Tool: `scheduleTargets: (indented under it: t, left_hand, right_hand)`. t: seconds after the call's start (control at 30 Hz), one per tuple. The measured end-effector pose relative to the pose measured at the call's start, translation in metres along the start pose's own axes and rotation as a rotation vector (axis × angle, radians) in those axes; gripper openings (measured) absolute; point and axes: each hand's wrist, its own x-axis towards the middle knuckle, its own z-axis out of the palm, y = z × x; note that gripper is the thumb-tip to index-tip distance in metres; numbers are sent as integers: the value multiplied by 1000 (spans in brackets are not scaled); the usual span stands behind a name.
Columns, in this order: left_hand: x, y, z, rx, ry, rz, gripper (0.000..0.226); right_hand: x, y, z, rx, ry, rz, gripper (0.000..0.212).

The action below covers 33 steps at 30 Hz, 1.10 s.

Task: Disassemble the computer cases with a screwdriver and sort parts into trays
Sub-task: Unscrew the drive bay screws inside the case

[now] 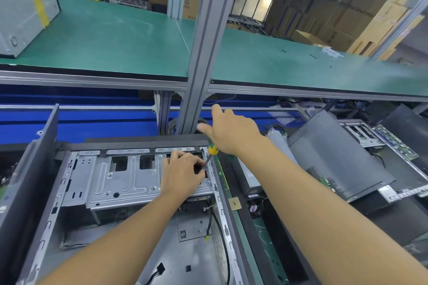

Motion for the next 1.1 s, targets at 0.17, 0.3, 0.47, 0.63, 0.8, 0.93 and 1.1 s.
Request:
scheduleTargets:
  t: [0.17,0.3,0.47,0.63,0.8,0.93,1.1]
  left_hand:
    - [0,0,0,7,0,-6,17]
    - [0,1,-1,19,-11,-3,19]
    - [-1,2,-3,2,-9,-2,17]
    - [-1,3,-3,3,-18,-12,19]
    - [-1,2,-3,7,-28,-20,19]
    - [-1,4,-4,-8,-35,-32,17]
    - [2,12,-7,49,-36,-61,8]
  right_hand:
    - [1,3,-4,163,-104,-101,35]
    - [1,3,-10,225,-219,-119,45]
    - [-1,-3,0,4,-3,11,53]
    - [3,1,-3,187,-118,-71,41]
    - [2,3,-2,118,-95,-44,48]
    - [1,5,7,124,41,23,35]
    - [2,17,1,297,-142,-141,39]
